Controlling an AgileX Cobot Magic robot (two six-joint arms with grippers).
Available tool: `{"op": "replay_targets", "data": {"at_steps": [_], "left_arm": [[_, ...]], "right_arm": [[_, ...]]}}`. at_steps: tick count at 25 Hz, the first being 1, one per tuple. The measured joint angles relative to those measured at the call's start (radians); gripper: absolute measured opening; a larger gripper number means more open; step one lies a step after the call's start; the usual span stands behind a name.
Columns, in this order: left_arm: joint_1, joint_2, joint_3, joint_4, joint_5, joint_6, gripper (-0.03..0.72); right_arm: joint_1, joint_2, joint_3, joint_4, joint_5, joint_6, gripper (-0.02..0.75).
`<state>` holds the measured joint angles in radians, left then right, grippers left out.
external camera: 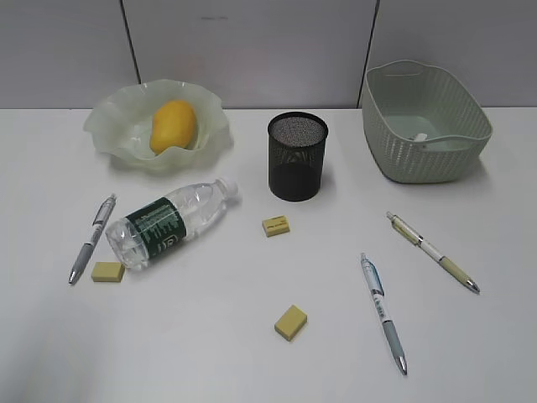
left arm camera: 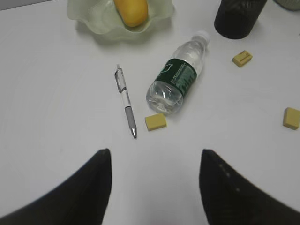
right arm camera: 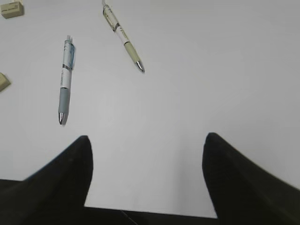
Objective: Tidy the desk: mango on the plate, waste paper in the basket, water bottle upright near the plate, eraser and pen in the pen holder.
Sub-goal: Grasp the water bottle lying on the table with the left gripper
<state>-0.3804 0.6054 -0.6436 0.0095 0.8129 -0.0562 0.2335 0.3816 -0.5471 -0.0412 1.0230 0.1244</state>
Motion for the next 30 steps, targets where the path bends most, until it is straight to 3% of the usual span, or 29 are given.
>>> {"op": "replay_targets", "data": {"at_steps": [15,21,30], "left_arm": [[0.0,0.842,-0.501,-0.028,0.017,0.18,0.453],[-0.048,1.075,-0.664,-0.063,0.1,0.287,0.469],[-0.09,1.306,-0.83,-0.067,0.185,0.357,0.636]], "right_arm": [[0.0,0.0,0.0,0.001,-0.007,0.0,0.57],[0.0,0.0,0.0,0.001,-0.007,0.0,0.57],[0.0,0.0,0.0,0.001,-0.007,0.0,0.569]]}}
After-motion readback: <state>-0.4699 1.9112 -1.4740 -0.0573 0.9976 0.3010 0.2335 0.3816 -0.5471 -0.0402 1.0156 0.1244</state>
